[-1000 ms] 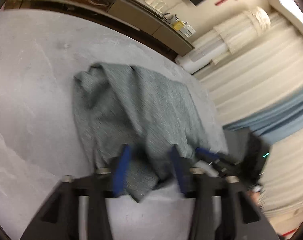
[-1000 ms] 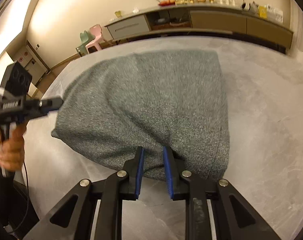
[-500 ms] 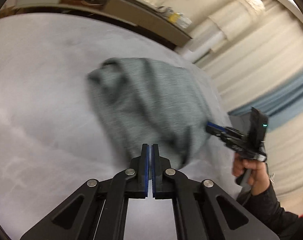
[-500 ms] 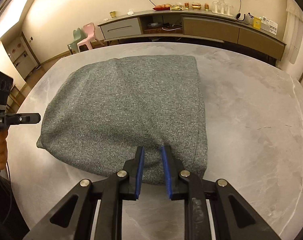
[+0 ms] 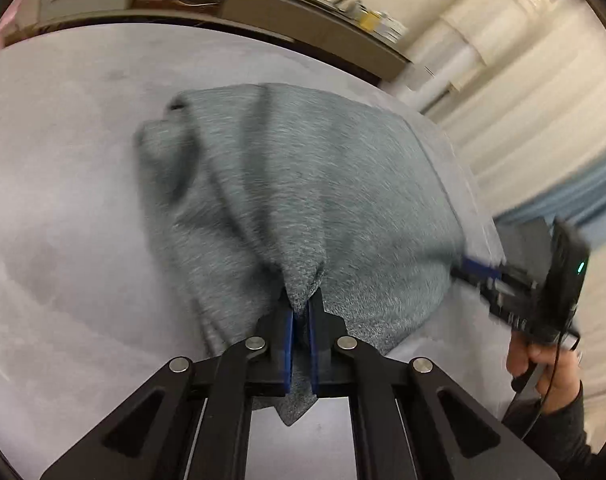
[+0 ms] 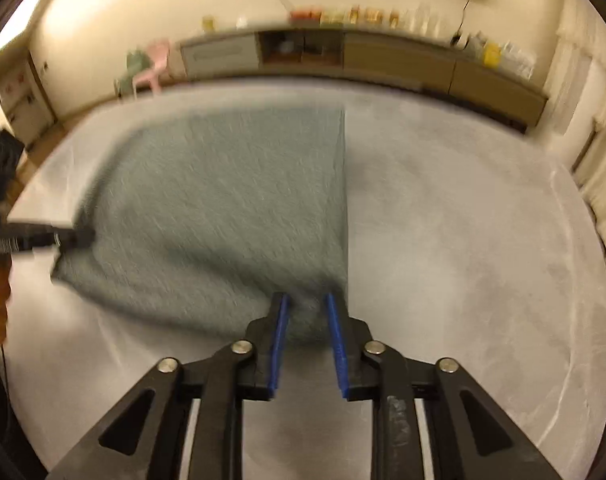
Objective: Fold clothes
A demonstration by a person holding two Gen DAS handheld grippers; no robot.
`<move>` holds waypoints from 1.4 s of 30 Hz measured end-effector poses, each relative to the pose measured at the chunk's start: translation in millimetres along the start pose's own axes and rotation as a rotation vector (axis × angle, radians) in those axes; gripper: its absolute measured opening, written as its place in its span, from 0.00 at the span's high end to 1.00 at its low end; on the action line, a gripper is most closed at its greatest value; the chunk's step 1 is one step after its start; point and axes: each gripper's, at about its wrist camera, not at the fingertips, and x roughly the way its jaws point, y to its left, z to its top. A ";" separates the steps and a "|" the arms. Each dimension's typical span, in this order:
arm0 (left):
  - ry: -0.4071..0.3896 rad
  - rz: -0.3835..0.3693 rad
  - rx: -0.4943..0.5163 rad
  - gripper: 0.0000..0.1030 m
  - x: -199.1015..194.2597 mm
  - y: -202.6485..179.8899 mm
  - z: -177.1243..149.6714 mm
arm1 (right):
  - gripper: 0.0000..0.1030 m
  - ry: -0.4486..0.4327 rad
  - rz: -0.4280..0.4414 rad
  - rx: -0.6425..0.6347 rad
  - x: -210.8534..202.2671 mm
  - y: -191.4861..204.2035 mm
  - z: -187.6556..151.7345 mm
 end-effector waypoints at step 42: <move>-0.031 0.201 0.003 0.38 3.9 -25.0 -21.9 | 0.53 -0.056 0.109 0.092 57.1 -57.6 56.3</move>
